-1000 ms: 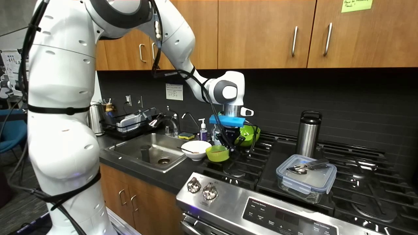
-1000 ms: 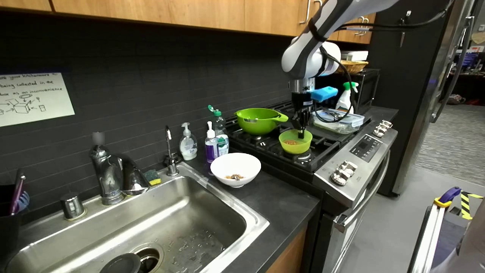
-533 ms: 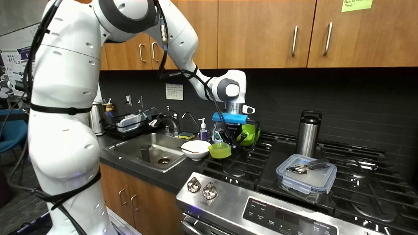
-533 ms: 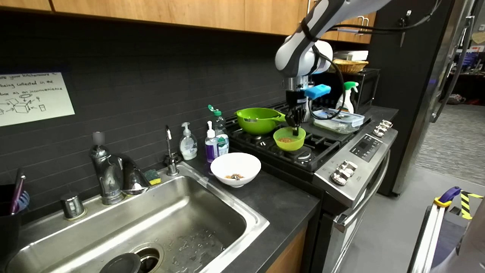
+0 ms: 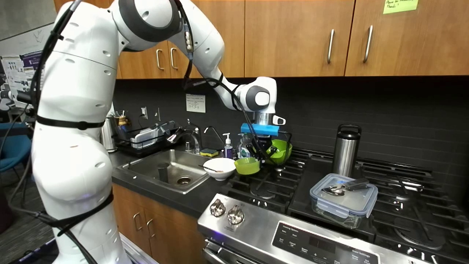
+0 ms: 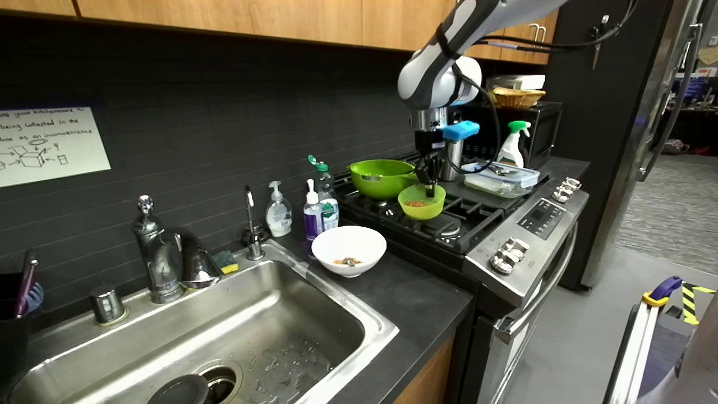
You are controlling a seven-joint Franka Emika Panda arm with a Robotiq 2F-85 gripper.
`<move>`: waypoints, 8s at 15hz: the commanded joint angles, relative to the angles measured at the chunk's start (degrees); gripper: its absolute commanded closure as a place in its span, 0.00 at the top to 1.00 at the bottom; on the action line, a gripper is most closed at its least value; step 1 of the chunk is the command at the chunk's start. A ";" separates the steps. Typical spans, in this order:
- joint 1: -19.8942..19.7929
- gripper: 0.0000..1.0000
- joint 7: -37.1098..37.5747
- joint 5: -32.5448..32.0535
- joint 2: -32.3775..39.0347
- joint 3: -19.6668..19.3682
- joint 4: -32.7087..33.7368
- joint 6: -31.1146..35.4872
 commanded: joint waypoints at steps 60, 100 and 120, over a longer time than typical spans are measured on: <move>6.79 0.01 -17.65 -6.80 6.02 10.40 5.81 12.88; -11.45 0.01 -42.71 12.29 -1.42 30.79 -14.25 51.01; -26.87 0.01 -44.29 11.91 0.68 46.18 -17.28 61.42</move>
